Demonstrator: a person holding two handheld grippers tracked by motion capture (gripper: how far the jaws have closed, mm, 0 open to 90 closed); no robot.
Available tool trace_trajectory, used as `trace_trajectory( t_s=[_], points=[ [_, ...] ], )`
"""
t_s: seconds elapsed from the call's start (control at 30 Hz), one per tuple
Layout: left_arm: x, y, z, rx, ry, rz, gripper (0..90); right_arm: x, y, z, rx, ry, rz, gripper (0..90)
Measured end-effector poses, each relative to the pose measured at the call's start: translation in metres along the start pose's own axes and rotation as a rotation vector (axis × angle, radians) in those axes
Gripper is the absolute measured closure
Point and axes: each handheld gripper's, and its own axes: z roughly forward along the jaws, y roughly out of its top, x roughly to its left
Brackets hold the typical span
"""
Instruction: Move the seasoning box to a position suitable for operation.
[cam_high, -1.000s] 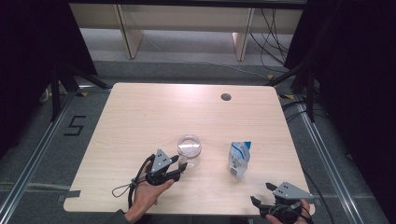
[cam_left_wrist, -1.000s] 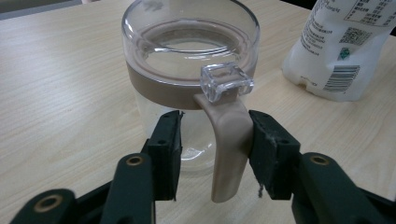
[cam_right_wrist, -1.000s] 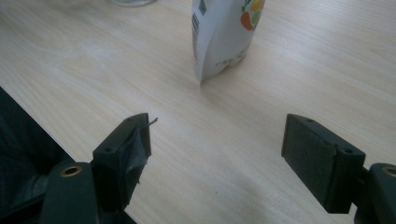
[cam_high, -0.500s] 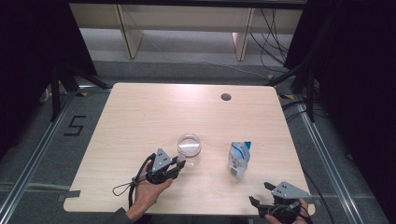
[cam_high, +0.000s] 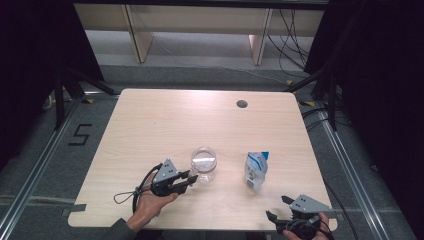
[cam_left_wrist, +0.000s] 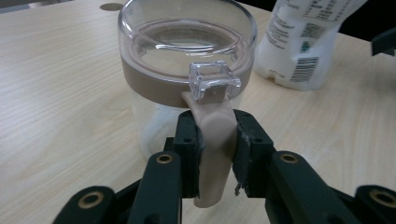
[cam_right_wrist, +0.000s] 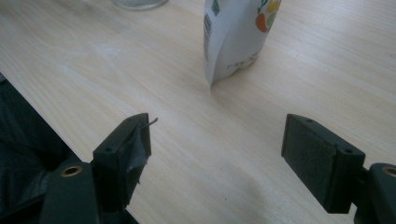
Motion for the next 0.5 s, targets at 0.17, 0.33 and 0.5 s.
trace_trajectory(
  t_s=[0.17,0.33,0.5],
  points=[
    [-0.0008,-0.0029,-0.0033,-0.005,-0.060,0.020,72.7,0.0009,-0.0002,-0.0001,-0.001,0.006,0.015,25.1],
    [-0.0050,-0.0061,-0.0072,-0.012,-0.127,0.041,72.7,-0.0006,-0.0004,0.0017,-0.011,0.010,-0.001,25.1],
    [-0.0073,-0.0090,-0.0073,-0.023,-0.213,0.077,72.7,0.0000,0.0004,0.0010,-0.004,0.021,0.014,25.2]
  ],
)
